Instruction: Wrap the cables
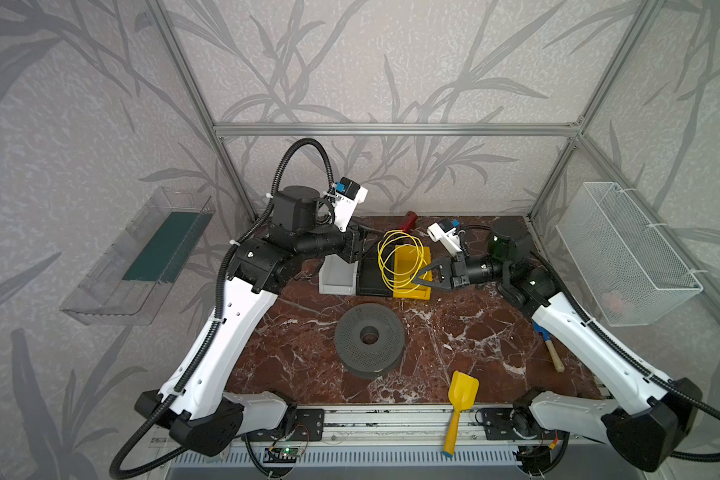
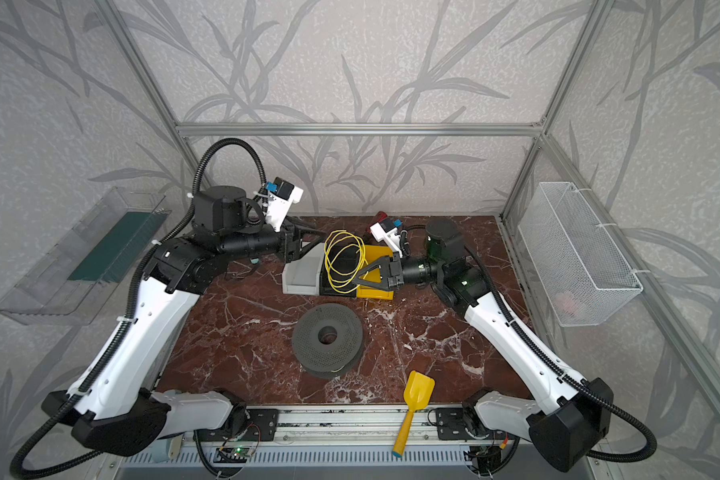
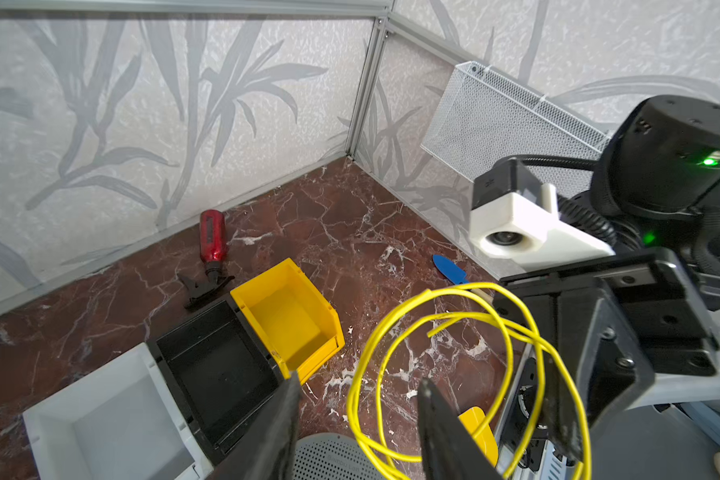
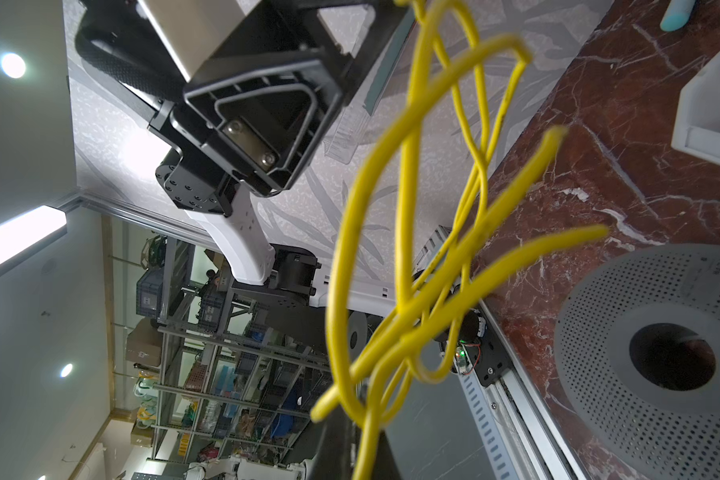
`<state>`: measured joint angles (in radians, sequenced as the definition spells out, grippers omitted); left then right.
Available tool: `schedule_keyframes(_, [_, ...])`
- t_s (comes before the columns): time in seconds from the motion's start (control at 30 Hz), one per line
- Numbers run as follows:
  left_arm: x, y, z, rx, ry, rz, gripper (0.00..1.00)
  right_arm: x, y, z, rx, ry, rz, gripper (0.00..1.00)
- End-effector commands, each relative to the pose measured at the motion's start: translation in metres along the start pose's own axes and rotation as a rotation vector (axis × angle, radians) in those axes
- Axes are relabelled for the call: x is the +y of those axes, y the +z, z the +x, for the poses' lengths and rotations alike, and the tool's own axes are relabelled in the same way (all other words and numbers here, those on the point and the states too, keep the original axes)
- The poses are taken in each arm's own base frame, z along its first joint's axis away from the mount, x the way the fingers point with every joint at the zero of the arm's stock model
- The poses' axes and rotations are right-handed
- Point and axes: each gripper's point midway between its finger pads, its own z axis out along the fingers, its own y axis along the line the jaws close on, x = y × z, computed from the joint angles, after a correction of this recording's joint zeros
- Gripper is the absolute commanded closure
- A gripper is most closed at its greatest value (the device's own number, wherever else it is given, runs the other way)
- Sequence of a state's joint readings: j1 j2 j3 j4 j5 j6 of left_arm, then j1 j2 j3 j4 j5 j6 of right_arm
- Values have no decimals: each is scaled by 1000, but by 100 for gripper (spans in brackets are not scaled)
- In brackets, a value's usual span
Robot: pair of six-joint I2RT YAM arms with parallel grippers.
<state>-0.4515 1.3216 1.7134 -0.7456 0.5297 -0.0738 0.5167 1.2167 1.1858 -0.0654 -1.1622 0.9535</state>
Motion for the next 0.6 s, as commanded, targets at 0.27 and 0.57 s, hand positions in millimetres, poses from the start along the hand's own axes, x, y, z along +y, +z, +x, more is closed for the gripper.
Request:
schedule_keyframes(0.27, [10,19,15,69,6,-5,59,8,1,3,14,-35,-31,100])
schedule_keyframes(0.57, [7,27,19,83,-4,33,59,7,1,3,14,-29,-30,100])
